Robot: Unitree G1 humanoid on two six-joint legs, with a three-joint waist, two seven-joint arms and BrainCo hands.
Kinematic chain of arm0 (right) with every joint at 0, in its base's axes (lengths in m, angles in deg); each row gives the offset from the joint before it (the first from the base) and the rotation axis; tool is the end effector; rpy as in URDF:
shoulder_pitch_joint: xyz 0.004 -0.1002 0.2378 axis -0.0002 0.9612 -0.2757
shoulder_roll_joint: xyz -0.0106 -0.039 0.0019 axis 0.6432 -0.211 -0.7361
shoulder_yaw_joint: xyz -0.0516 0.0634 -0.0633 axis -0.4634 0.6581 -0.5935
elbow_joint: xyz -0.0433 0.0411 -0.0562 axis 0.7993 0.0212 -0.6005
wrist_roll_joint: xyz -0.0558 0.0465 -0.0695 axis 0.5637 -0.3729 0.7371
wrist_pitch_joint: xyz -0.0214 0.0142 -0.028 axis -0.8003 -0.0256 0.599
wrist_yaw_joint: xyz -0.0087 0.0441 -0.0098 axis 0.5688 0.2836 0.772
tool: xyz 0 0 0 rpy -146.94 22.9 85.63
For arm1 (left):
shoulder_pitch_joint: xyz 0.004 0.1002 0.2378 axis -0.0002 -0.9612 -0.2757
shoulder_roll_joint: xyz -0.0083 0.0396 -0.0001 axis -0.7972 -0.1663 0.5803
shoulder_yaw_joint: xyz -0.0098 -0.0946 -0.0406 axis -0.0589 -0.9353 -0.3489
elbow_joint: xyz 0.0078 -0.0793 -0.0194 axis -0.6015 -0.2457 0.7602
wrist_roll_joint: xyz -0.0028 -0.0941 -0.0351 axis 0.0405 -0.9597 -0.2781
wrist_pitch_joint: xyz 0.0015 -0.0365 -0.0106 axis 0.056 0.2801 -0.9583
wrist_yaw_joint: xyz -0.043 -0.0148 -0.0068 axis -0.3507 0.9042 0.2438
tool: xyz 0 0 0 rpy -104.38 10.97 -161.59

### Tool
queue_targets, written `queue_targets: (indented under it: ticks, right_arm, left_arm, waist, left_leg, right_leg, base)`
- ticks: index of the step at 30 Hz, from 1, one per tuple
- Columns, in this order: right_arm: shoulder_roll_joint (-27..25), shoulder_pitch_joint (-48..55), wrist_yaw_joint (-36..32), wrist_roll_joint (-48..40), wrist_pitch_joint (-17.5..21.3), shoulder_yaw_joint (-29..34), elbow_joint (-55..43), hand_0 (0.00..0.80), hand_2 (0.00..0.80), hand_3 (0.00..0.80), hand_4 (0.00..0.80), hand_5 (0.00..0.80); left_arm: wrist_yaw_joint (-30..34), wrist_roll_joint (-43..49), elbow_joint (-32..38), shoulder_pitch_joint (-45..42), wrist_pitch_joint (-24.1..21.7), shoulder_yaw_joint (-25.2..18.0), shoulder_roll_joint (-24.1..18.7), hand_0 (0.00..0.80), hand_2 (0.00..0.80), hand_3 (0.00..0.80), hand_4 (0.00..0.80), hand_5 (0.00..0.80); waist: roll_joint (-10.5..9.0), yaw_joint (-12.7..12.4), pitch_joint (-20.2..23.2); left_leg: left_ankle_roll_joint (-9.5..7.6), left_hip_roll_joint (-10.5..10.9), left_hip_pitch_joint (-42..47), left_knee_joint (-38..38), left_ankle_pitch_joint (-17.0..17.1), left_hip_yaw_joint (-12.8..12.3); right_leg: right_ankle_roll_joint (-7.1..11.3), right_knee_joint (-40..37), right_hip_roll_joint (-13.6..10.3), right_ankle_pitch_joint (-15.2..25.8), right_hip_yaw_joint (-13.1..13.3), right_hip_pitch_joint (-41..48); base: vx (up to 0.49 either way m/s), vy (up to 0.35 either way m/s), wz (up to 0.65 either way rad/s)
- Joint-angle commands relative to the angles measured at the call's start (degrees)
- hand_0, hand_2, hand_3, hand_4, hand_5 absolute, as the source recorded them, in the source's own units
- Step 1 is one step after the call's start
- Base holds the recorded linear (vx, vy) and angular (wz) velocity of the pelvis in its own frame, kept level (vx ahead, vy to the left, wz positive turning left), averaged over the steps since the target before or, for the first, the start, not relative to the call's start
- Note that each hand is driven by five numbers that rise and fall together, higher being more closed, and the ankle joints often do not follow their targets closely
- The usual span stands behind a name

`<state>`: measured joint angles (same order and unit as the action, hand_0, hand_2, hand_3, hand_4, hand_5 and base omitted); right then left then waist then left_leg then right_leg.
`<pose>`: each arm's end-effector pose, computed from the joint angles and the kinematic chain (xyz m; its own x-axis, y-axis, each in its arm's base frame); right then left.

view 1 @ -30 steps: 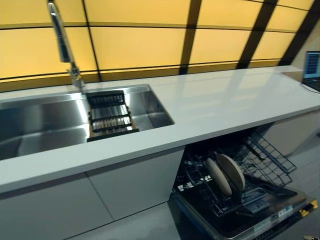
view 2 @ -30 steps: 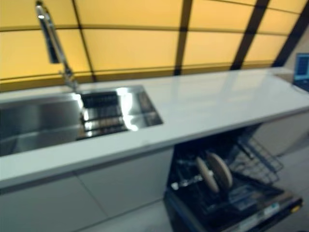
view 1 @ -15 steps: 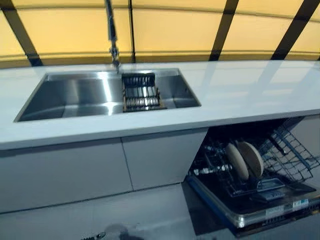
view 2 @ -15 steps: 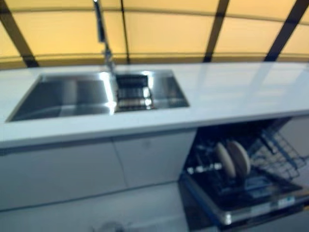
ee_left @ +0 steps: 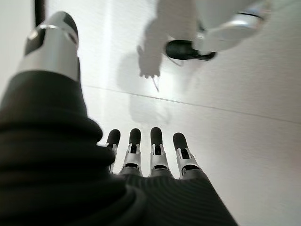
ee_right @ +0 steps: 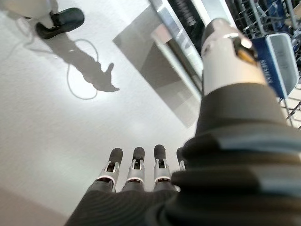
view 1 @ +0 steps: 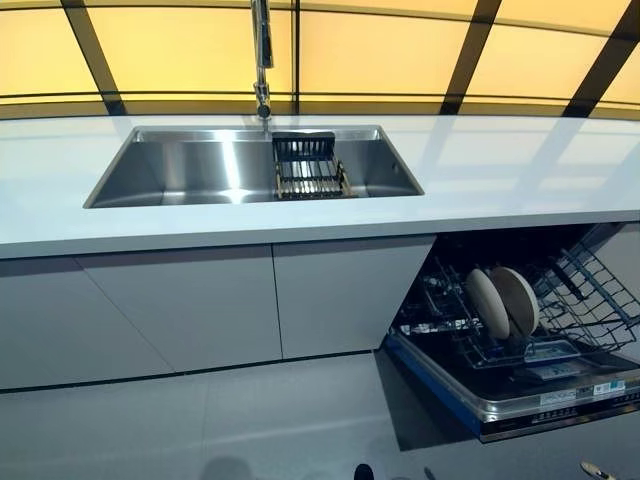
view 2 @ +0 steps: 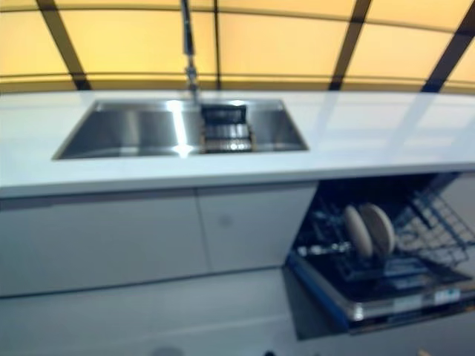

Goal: Take plates into dishwasher

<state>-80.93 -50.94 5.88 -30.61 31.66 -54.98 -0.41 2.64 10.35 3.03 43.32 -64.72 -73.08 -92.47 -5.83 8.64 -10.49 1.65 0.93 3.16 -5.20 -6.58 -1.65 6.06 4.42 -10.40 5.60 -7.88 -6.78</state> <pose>0.0636 -0.4045 -0.0125 0.2538 -0.4308 -0.8660 0.6727 0.7220 -0.1620 0.0776 0.2933 -0.0926 0.1714 0.3548 -0.9191 -0.3797 0.8846 0.2707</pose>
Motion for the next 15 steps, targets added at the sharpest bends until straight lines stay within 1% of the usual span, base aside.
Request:
queue_targets:
  ticks: [1, 2, 3, 4, 5, 6, 8, 9, 10, 11, 12, 13, 14, 15]
  right_arm:
    - [-1.57, -2.10, -0.43, 0.86, 2.39, -1.04, -1.43, 0.000, 0.000, 0.000, 0.000, 0.000]
    - [-1.14, -2.11, -0.28, 0.80, 2.63, -1.12, -1.48, 0.000, 0.000, 0.000, 0.000, 0.000]
    - [-0.11, -2.17, 0.13, 0.93, 3.04, -1.24, -1.62, 0.000, 0.000, 0.000, 0.000, 0.000]
    - [0.78, -2.17, 0.58, 0.76, 3.44, -1.52, -1.59, 0.000, 0.000, 0.000, 0.000, 0.000]
    - [1.95, -2.25, 1.15, 0.01, 3.94, -1.80, -1.32, 0.000, 0.000, 0.000, 0.000, 0.000]
    - [3.04, -2.22, 1.52, -0.11, 4.57, -1.79, -0.73, 0.000, 0.000, 0.000, 0.000, 0.000]
    - [4.52, -2.48, 2.21, -1.66, 5.14, -2.20, 0.26, 0.000, 0.000, 0.000, 0.000, 0.000]
    - [6.29, -2.92, 2.50, -2.86, 6.09, -2.57, 1.15, 0.000, 0.000, 0.000, 0.000, 0.000]
    - [6.96, -3.21, 2.67, -3.13, 6.45, -2.83, 1.36, 0.000, 0.000, 0.000, 0.000, 0.000]
    - [8.40, -3.97, 3.08, -4.09, 7.37, -3.78, 1.67, 0.000, 0.000, 0.000, 0.000, 0.000]
    - [9.23, -4.37, 3.53, -5.80, 8.50, -4.38, 1.85, 0.000, 0.000, 0.000, 0.000, 0.000]
    - [10.01, -4.74, 3.48, -7.55, 9.32, -4.95, 1.76, 0.000, 0.000, 0.000, 0.000, 0.000]
    - [10.40, -4.92, 3.39, -8.30, 9.65, -5.18, 1.56, 0.000, 0.000, 0.000, 0.000, 0.000]
    - [11.62, -5.48, 2.79, -12.06, 11.31, -5.54, 0.54, 0.000, 0.000, 0.000, 0.000, 0.000]
  left_arm:
    - [2.84, -1.01, -2.87, -1.33, 4.74, -3.26, -0.46, 0.000, 0.000, 0.000, 0.000, 0.000]
    - [3.04, -0.81, -3.07, -1.50, 5.06, -3.55, -0.60, 0.000, 0.000, 0.000, 0.000, 0.000]
    - [3.35, -0.35, -3.58, -1.83, 5.78, -4.24, -0.98, 0.000, 0.000, 0.000, 0.000, 0.000]
    - [3.41, -0.04, -4.01, -2.11, 6.27, -4.70, -1.30, 0.000, 0.000, 0.000, 0.000, 0.000]
    - [3.33, 0.30, -4.48, -2.49, 6.62, -5.28, -1.84, 0.000, 0.000, 0.000, 0.000, 0.000]
    - [3.08, 0.99, -5.00, -2.78, 6.67, -5.93, -2.31, 0.000, 0.000, 0.000, 0.000, 0.000]
    - [2.93, 1.33, -5.50, -2.97, 6.52, -6.43, -3.07, 0.000, 0.000, 0.000, 0.000, 0.000]
    - [2.80, 1.54, -5.77, -3.08, 6.26, -7.13, -3.77, 0.000, 0.000, 0.000, 0.000, 0.000]
    - [2.91, 1.67, -5.81, -3.05, 6.17, -7.50, -4.14, 0.000, 0.000, 0.000, 0.000, 0.000]
    - [2.67, 0.39, -5.65, -2.68, 5.78, -7.99, -4.80, 0.000, 0.000, 0.000, 0.000, 0.000]
    - [2.69, -0.61, -5.23, -2.13, 6.17, -8.00, -5.16, 0.000, 0.000, 0.000, 0.000, 0.000]
    - [2.73, -1.89, -4.94, -1.79, 6.20, -8.18, -5.26, 0.000, 0.000, 0.000, 0.000, 0.000]
    - [2.84, -2.31, -4.80, -1.62, 6.14, -8.36, -5.25, 0.000, 0.000, 0.000, 0.000, 0.000]
    - [2.40, -5.76, -4.18, -0.98, 5.42, -8.59, -4.87, 0.000, 0.000, 0.000, 0.000, 0.000]
  waist:
    - [1.28, -1.85, 0.45]
    - [1.49, -2.16, 0.57]
    - [1.89, -2.92, 0.96]
    - [2.40, -3.75, 1.17]
    - [2.54, -4.74, 1.76]
    - [2.47, -6.04, 2.38]
    - [1.91, -7.66, 2.77]
    - [1.25, -9.13, 3.05]
    - [1.03, -9.38, 3.01]
    - [0.81, -9.79, 2.79]
    - [0.77, -9.56, 2.34]
    - [0.78, -9.80, 1.91]
    - [0.75, -10.02, 1.62]
    - [0.60, -10.71, 0.85]
  left_leg:
    - [-3.46, 2.74, 4.46, 6.17, 0.42, 0.24]
    - [-3.42, 2.42, 4.21, 6.56, 0.88, 0.02]
    - [-3.33, 1.63, 3.61, 7.08, 1.77, -0.41]
    - [-3.19, 0.67, 3.19, 7.14, 2.14, -0.69]
    - [-3.07, -0.37, 1.49, 6.57, 2.99, -0.93]
    - [-2.93, -1.54, -0.37, 5.44, 3.28, -1.40]
    - [-2.57, -2.77, -2.33, 3.33, 2.79, -1.70]
    - [-2.00, -4.11, -3.99, 1.72, 2.56, -1.74]
    - [-1.69, -4.80, -4.47, 0.87, 2.38, -1.87]
    - [-0.91, -6.52, -5.38, -0.67, 2.21, -2.04]
    - [-0.43, -7.57, -5.91, -1.99, 1.77, -1.31]
    - [0.06, -8.70, -6.78, -3.07, 1.77, -1.10]
    - [0.37, -9.25, -7.44, -3.56, 1.98, -0.99]
    - [1.44, -10.60, -9.53, -4.46, 2.99, -0.58]
  right_leg:
    - [2.87, -0.34, 2.10, 8.65, 1.99, -6.25]
    - [2.79, 0.86, 1.52, 8.48, 2.49, -5.79]
    - [2.66, 2.57, 0.40, 7.78, 3.54, -4.51]
    - [2.50, 3.82, -0.34, 6.71, 4.45, -2.84]
    - [2.15, 4.47, -1.57, 6.09, 5.79, -0.81]
    - [1.95, 3.76, -3.13, 5.16, 6.27, 2.21]
    - [2.48, 1.69, -5.51, 5.20, 6.04, 5.42]
    - [3.45, -0.22, -8.04, 6.04, 5.56, 7.43]
    - [3.76, -1.23, -8.48, 6.05, 5.36, 7.92]
    - [4.43, -2.93, -9.07, 5.72, 5.76, 7.87]
    - [4.79, -3.03, -8.70, 5.34, 7.07, 6.65]
    - [5.00, -2.57, -8.16, 4.12, 6.88, 6.20]
    - [5.10, -2.37, -7.90, 3.40, 6.46, 6.19]
    - [5.68, -2.53, -7.10, 1.45, 5.17, 6.59]
  base:
    - [-0.236, -0.128, -0.46]
    - [-0.236, -0.162, -0.68]
    - [-0.184, -0.169, -0.48]
    - [-0.283, -0.265, -0.23]
    - [-0.316, -0.350, 0.09]
    - [-0.320, -0.411, 0.13]
    - [-0.225, -0.393, -0.07]
    - [-0.195, -0.361, -0.26]
    - [-0.272, -0.530, -0.40]
    - [-0.204, -0.426, -0.32]
    - [-0.241, -0.488, -0.31]
    - [-0.171, -0.309, -0.25]
    - [-0.272, -0.395, -0.22]
    - [-0.261, -0.354, -0.23]
